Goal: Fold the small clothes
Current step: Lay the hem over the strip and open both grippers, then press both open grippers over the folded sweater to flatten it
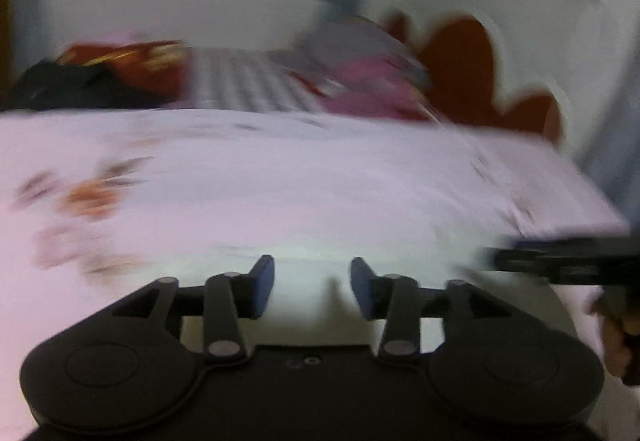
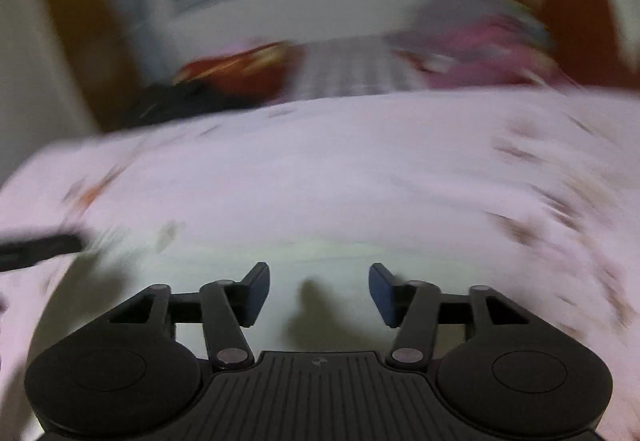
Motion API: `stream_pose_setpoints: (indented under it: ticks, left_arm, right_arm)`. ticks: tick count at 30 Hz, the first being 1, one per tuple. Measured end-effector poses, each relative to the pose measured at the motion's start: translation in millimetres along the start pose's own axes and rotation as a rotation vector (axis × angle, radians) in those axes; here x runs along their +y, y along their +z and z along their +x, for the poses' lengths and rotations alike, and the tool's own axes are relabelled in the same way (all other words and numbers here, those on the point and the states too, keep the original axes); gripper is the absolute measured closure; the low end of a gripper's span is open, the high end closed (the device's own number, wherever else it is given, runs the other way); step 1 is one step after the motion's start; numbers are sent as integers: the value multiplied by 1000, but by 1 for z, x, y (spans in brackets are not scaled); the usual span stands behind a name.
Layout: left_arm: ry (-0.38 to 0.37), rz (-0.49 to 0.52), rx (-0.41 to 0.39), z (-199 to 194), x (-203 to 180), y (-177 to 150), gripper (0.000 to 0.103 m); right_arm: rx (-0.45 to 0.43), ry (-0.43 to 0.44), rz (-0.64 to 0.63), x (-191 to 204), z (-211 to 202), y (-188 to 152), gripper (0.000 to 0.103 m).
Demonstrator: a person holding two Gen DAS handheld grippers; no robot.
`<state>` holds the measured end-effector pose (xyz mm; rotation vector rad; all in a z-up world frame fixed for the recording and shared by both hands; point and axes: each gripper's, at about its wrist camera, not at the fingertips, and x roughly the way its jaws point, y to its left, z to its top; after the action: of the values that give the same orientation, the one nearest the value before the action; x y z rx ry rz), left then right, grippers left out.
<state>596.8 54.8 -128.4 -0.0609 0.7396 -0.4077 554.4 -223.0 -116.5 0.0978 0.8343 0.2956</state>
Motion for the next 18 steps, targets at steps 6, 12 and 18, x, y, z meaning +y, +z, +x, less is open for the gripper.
stream_pose_setpoints:
  ticks: [6, 12, 18]
  left_arm:
    - [40, 24, 99, 24, -5, -19, 43]
    - [225, -70, 89, -1, 61, -22, 47]
    - [156, 75, -32, -25, -13, -23, 43]
  right_arm:
    - [64, -7, -121, 25, 26, -26, 47]
    - [57, -243, 206, -84, -5, -43, 27]
    - [-75, -143, 14, -10, -35, -42, 28]
